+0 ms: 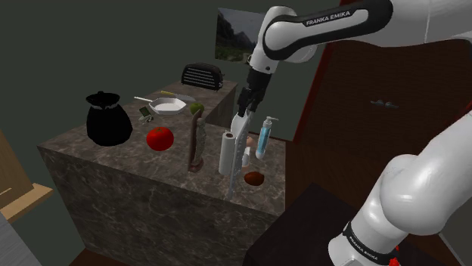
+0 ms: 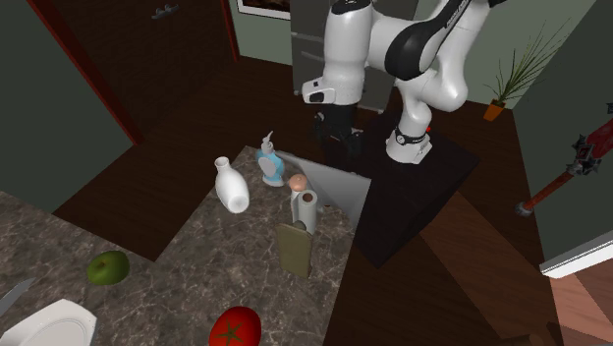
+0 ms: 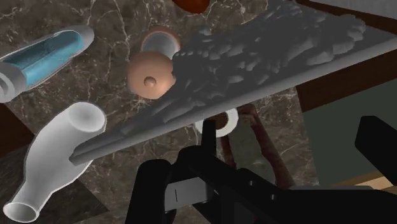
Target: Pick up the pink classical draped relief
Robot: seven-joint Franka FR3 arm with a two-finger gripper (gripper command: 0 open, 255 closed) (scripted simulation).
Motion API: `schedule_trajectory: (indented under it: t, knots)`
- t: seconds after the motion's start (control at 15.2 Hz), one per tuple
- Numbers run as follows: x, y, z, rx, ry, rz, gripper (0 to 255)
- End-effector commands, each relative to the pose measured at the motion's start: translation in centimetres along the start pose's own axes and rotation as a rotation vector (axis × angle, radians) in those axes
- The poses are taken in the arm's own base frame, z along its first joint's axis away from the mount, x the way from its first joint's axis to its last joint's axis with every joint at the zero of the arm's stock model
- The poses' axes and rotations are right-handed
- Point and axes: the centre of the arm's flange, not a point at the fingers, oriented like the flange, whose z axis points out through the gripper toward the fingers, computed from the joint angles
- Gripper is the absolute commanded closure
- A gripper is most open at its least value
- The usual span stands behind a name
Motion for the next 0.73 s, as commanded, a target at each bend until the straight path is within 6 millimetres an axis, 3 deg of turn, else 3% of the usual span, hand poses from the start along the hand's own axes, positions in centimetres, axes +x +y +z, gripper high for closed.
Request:
schedule_trajectory:
  t: [0.0, 0.66]
  knots:
    - [2.2, -0.1, 1.4, -0.001, 0.007, -0.014, 0]
    - [13.3, -2.3, 7.3, -0.005, 0.04, -0.082, 0]
